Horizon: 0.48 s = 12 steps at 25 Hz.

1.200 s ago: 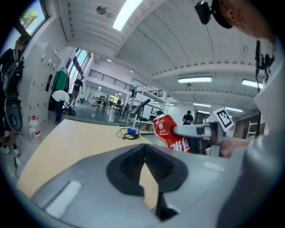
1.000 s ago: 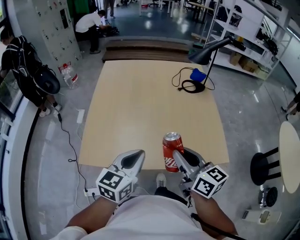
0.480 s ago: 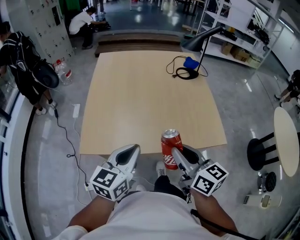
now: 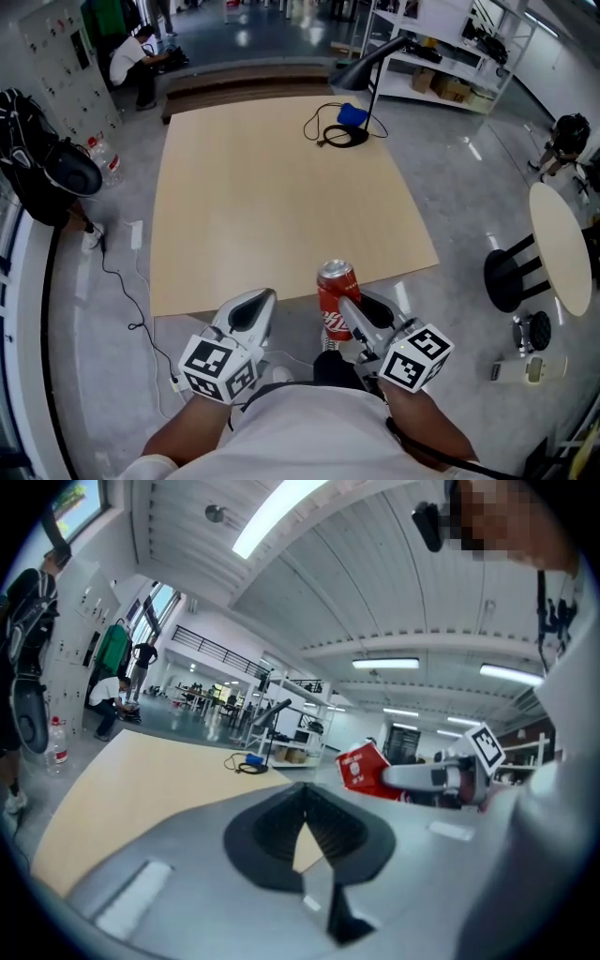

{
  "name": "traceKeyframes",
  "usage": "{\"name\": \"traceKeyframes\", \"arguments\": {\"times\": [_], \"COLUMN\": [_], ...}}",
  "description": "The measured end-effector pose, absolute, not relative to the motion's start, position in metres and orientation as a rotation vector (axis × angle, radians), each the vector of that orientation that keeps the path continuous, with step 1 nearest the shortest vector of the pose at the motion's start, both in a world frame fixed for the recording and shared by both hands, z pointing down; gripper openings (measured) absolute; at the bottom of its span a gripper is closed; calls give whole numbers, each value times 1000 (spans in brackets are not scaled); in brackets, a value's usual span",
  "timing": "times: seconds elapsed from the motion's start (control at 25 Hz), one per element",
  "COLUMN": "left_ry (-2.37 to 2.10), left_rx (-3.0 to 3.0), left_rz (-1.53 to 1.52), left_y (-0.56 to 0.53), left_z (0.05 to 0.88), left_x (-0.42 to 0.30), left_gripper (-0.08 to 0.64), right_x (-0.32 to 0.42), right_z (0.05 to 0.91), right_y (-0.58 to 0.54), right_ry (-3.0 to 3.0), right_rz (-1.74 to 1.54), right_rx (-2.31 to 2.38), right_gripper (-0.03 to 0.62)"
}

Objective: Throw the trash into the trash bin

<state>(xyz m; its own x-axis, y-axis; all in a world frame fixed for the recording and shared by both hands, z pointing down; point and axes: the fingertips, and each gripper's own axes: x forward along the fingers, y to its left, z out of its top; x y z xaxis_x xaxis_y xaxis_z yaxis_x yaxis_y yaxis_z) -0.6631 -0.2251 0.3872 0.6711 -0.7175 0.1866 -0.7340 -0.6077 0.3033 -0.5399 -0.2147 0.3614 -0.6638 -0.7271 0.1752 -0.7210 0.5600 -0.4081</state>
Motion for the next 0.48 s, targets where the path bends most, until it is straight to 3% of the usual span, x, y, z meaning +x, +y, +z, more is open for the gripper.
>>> {"name": "traceKeyframes", "arguments": {"times": [0.48], "left_ry": [-952], "left_rx": [2656], "left_rz": [104], "left_y": [-235], "left_z": [381], "left_x": [-592], "left_gripper": [6], "right_x": [-473], "right_z": [352], "right_y": [-204], "right_ry": [2625], "right_rz": [-647], "right_rx": [-1480], "right_gripper": [69]}}
